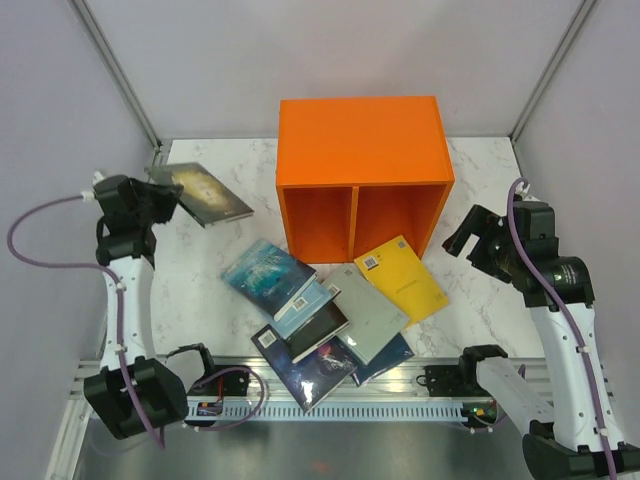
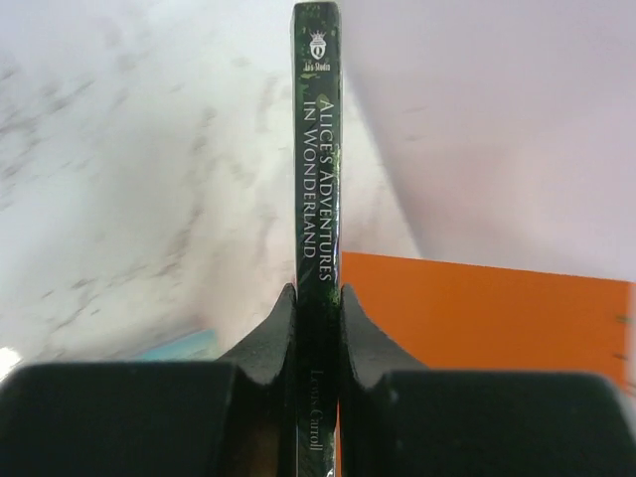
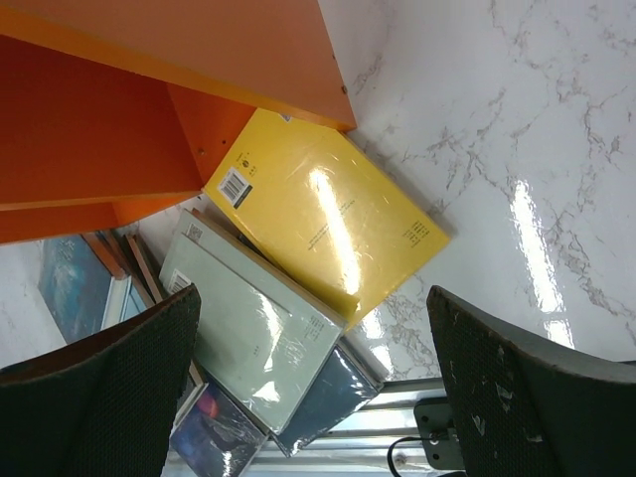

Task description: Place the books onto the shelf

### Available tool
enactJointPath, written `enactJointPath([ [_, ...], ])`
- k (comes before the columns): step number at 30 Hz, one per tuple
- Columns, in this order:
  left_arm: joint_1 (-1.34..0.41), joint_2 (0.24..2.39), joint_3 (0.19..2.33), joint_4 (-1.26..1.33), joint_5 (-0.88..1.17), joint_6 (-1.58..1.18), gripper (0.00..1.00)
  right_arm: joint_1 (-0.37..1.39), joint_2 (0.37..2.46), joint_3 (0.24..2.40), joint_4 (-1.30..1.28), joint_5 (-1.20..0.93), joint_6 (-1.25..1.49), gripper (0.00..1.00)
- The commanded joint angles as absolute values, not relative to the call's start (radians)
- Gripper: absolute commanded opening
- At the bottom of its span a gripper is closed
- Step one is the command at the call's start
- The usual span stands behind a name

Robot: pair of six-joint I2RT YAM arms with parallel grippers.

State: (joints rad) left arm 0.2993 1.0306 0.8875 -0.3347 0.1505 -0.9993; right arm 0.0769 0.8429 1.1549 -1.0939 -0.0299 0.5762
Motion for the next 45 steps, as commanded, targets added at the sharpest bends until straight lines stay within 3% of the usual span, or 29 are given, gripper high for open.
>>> enactJointPath([
  [1,0.307,1.113,1.186,-0.233,0.343,-0.908,0.02,0.083,0.828,1.209,-1.106,-0.035,0.577,0.98],
  [8,0.304,1.417,1.679,-0.106,0.782,-1.046,0.02,0.081,0.804,1.187,-1.097,-0.037,0.595,0.98],
  [18,0.216,1.845,2.388,-0.021,1.107,-1.354,0.02,0.090,0.758,1.103,-1.069,-0.057,0.629,0.98],
  [26,0.011,1.755,2.189,-0.132,0.934,-1.258,0.02,0.100,0.736,1.077,-1.066,-0.060,0.635,0.98],
  [35,-0.159,1.537,1.734,-0.186,0.543,-1.261,0.02,0.112,0.722,1.077,-1.084,-0.060,0.621,0.98],
  [45,-0.169,1.523,1.646,-0.199,0.469,-1.232,0.02,0.135,0.710,1.075,-1.103,-0.043,0.603,0.98],
])
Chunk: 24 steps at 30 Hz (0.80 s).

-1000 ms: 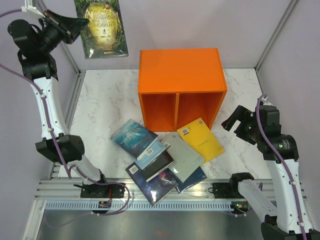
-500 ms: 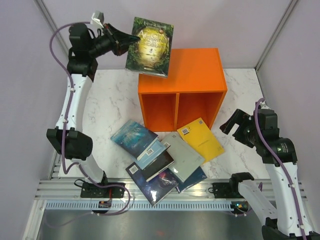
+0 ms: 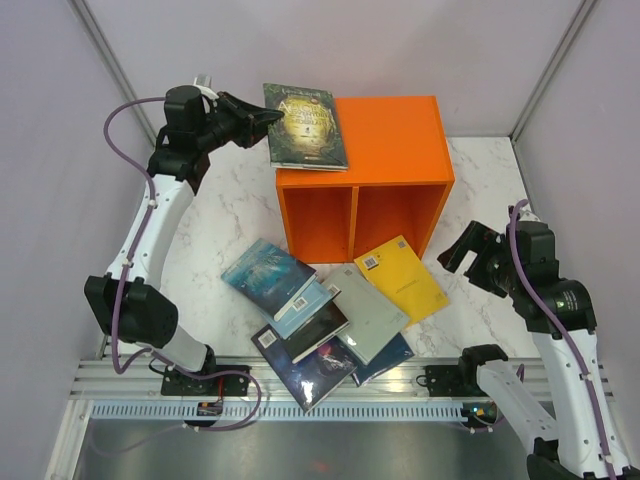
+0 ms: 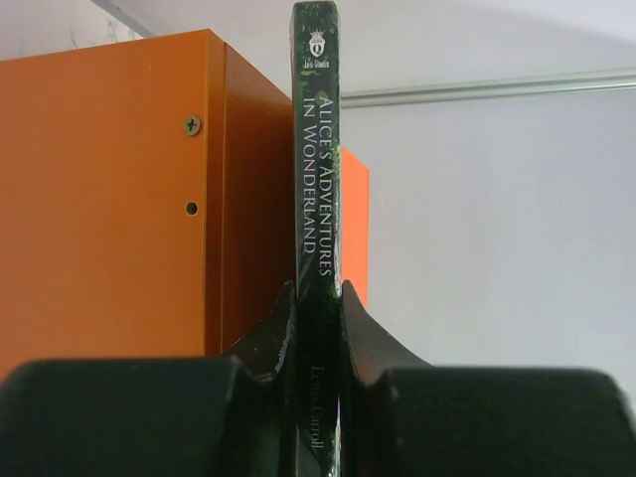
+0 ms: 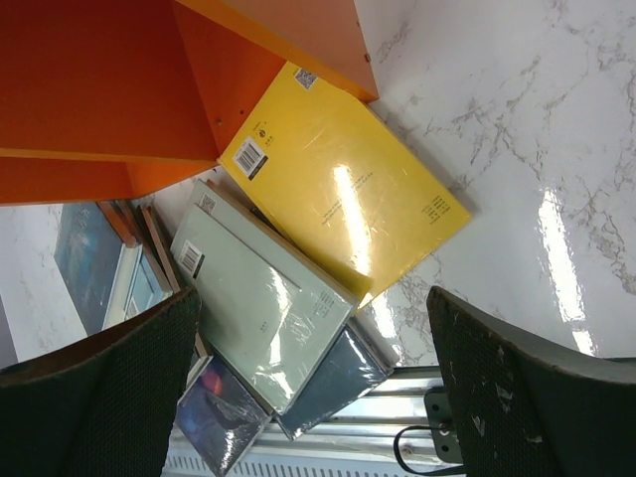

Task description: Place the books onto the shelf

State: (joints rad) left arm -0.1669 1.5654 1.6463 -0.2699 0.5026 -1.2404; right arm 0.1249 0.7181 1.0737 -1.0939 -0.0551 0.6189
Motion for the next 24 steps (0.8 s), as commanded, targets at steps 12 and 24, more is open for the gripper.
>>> enactJointPath([
  [12,-0.170,1.643,1.677,-0.267,0.644,-1.117,0.02,0.163,0.710,1.062,-1.104,-0.006,0.588,0.98],
  [24,-0.152,1.667,1.738,-0.434,0.615,-1.020,0.41,0.173,0.719,1.066,-1.103,0.021,0.581,0.98],
])
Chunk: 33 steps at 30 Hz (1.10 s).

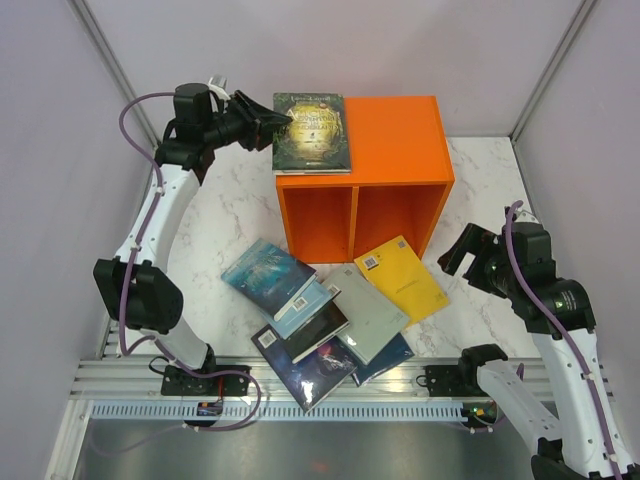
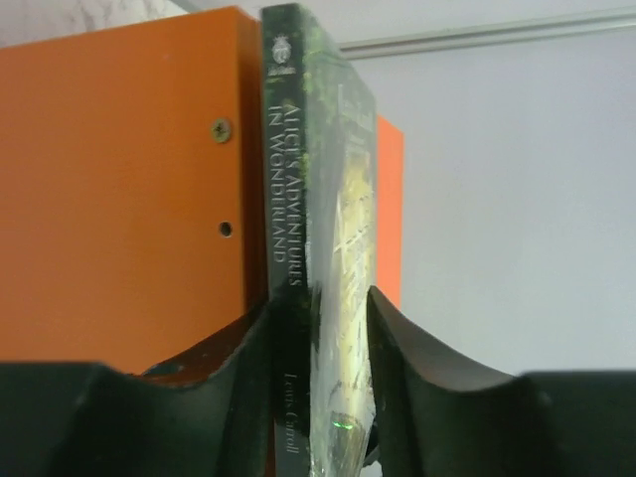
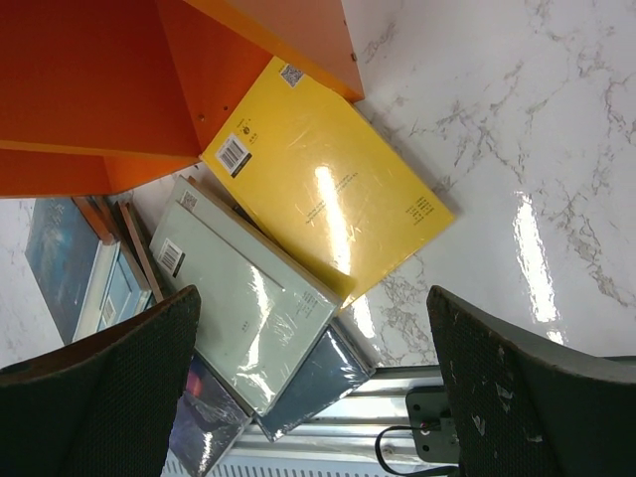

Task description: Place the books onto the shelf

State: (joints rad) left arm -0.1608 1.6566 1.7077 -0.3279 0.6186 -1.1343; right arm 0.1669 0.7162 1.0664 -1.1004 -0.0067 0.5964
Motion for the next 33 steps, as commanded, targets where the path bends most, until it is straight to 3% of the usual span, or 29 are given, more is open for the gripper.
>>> enactJointPath([
  [1,-0.150,1.663,1.746,-0.443,0.611,-1.016,0.48,0.172,0.719,1.063,-1.101,0.023,0.580,0.98],
  [5,-0.124,1.646,1.759,-0.512,0.595,-0.977,0.61,0.175,0.719,1.054,-1.103,0.025,0.578,0.98],
  [6,-0.098,1.625,1.761,-0.524,0.585,-0.971,0.69,0.176,0.722,1.052,-1.103,0.022,0.578,0.98],
  [7,-0.081,1.608,1.752,-0.541,0.574,-0.960,0.91,0.175,0.724,1.051,-1.103,0.021,0.577,0.98],
  [9,-0.019,1.562,1.734,-0.586,0.531,-0.953,1.00,0.175,0.727,1.051,-1.104,0.018,0.574,0.98],
  [15,0.161,1.361,1.588,-0.780,0.405,-0.885,1.00,0.175,0.736,1.045,-1.104,0.018,0.577,0.98],
  [19,0.199,1.267,1.359,-0.871,0.330,-0.841,1.00,0.175,0.753,1.039,-1.100,0.012,0.581,0.98],
  [24,0.204,1.088,0.974,-0.838,0.328,-0.891,1.00,0.176,0.776,1.017,-1.097,0.002,0.588,0.98],
  [33,0.206,0.882,0.574,-0.700,0.385,-0.943,1.00,0.176,0.802,1.016,-1.120,-0.028,0.569,0.98],
])
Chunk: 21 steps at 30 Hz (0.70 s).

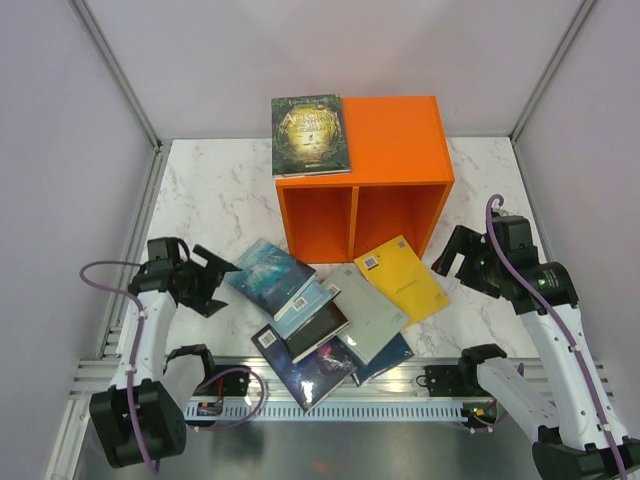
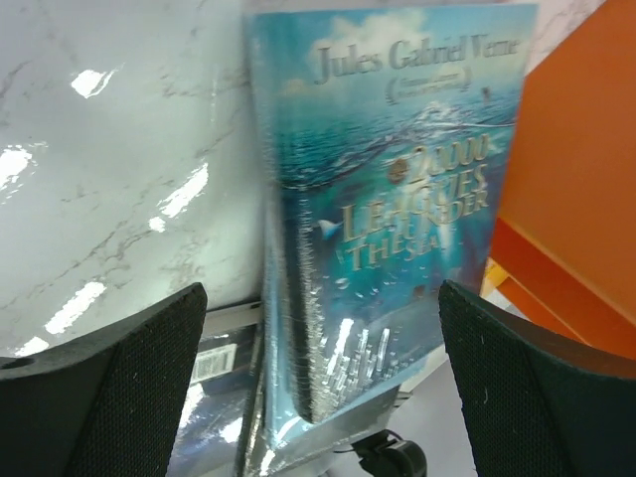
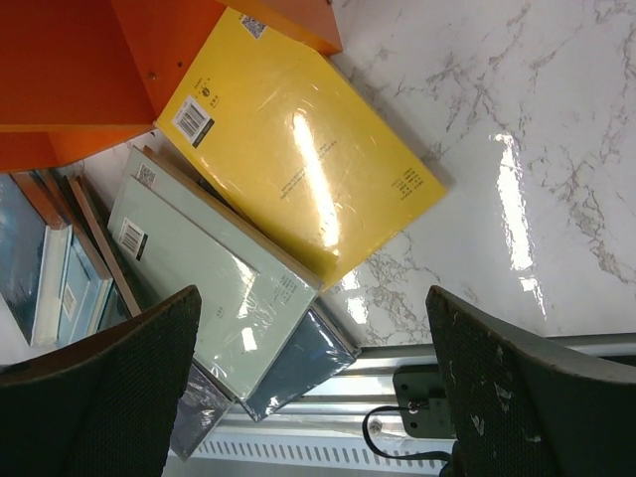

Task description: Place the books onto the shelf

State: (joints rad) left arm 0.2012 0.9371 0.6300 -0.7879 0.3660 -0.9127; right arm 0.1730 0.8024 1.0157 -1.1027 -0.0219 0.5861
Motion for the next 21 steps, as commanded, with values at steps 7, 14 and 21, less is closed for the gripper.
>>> enactJointPath([
  [7,0.204,0.858,0.376,-0.562,0.316,-1.023,1.00,0.175,0.804,1.015,-1.160,-0.006,0.543,0.95],
  [14,0.204,0.759,0.210,-0.343,0.250,-1.144,1.00,0.176,0.790,1.035,-1.203,0.031,0.511,0.95],
  [21,0.202,0.905,0.121,-0.082,0.224,-1.233,1.00,0.175,0.796,1.003,-1.213,0.034,0.509,0.95],
])
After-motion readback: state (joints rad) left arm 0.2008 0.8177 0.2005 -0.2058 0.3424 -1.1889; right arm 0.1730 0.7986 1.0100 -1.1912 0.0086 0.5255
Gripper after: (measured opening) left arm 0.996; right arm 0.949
